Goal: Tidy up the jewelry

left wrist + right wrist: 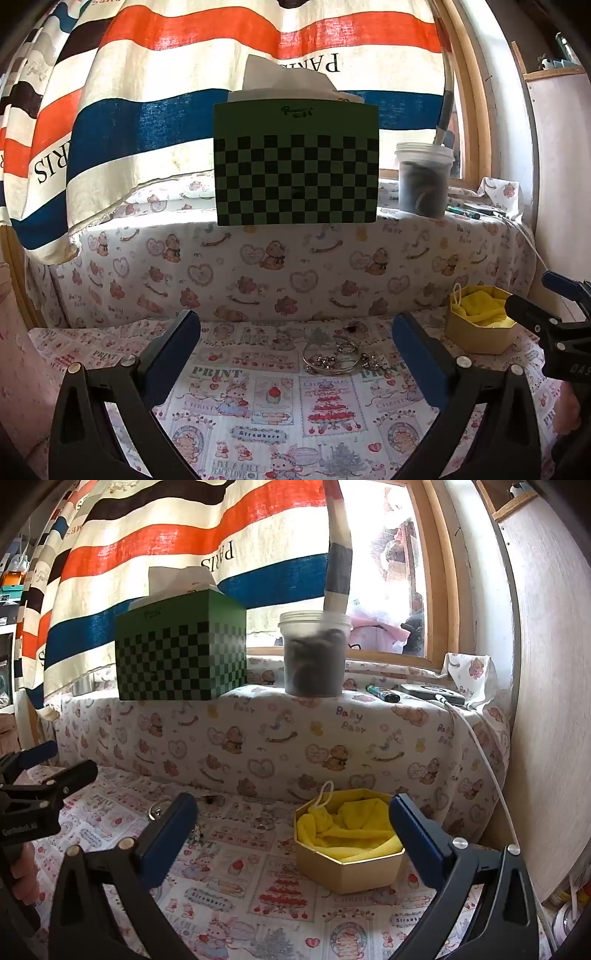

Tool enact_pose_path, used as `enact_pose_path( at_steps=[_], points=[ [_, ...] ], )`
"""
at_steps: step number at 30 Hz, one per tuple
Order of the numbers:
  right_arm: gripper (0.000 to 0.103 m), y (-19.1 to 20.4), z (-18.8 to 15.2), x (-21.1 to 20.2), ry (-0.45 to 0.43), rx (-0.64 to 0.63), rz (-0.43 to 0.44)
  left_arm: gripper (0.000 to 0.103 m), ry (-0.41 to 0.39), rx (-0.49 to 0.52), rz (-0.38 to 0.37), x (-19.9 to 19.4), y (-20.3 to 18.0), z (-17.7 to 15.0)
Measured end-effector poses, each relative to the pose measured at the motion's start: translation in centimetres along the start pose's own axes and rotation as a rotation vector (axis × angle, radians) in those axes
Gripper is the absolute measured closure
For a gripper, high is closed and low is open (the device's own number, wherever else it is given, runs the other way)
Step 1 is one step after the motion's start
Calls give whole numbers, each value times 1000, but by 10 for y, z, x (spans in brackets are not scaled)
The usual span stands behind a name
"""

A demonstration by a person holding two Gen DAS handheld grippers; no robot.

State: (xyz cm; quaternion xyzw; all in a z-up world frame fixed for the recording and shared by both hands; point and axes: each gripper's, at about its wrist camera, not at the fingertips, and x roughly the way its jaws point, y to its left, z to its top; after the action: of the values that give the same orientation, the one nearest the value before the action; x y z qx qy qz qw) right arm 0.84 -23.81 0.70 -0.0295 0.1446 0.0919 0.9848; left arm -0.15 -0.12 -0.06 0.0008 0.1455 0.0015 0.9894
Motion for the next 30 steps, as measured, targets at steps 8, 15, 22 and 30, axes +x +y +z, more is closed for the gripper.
enact_pose_path(
  at_steps=[8, 15, 22, 30],
  points=[
    [0, -1, 0, 0, 0, 0, 2, 0, 4, 0, 7, 0, 0, 0],
    [0, -1, 0, 0, 1, 1, 1, 0, 5, 2, 5, 1, 0, 1],
    [0, -1, 0, 1, 2, 1, 1, 0, 6, 2, 6, 0, 0, 1],
    [0, 2, -1, 2, 18, -9, 23, 0, 7, 6, 2, 0, 1, 1]
  ],
)
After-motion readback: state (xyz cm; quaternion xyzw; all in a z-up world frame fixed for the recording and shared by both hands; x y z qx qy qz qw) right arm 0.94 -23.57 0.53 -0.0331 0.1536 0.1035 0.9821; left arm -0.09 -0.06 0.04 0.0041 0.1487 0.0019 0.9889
